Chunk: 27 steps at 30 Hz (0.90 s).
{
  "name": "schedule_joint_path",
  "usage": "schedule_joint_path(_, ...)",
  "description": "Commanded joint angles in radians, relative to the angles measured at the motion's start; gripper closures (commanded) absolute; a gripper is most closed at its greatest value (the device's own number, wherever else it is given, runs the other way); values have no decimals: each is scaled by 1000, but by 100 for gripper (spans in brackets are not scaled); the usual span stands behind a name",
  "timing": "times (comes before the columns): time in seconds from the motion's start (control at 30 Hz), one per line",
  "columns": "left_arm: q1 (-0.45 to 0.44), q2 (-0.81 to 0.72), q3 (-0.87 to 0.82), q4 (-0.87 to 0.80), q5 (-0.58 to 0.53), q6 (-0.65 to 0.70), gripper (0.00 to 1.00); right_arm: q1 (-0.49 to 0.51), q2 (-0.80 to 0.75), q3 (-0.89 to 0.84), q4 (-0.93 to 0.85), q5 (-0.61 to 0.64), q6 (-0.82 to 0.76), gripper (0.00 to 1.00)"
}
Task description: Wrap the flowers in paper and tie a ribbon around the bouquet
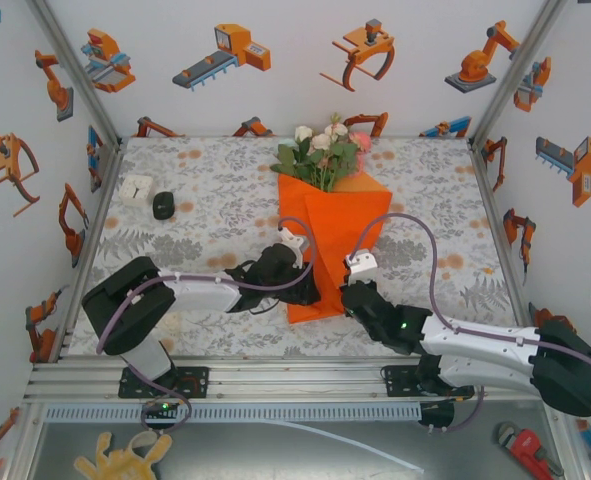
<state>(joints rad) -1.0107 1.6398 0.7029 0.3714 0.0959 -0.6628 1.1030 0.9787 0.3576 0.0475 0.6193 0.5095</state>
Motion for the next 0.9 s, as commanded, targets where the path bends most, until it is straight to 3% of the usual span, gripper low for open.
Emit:
schedule_joint_path(0.0, -8, -14, -22, 121, 48, -53, 48, -2, -1, 29, 13, -34, 28, 100)
schedule_joint_path(0.27, -8, -42, -35, 204, 31, -81, 48, -2, 37, 5, 24, -30, 44, 100)
schedule_joint_path(0.5, -30, -313, -10, -211, -180, 60, 48, -4, 78, -39, 37, -21, 78, 100)
schedule_joint_path(0.67, -45, -326, -29, -381, -306, 40, 59, -3, 89, -29, 40, -23, 78, 100)
schedule_joint_path(0.77, -58, -275, -36, -362, -287, 24, 64, -4, 96, -20, 43, -30, 73, 100)
schedule_joint_path(0.87, -70, -189, -9, -274, -183, 25, 66, -3, 104, -14, 40, -36, 74, 100)
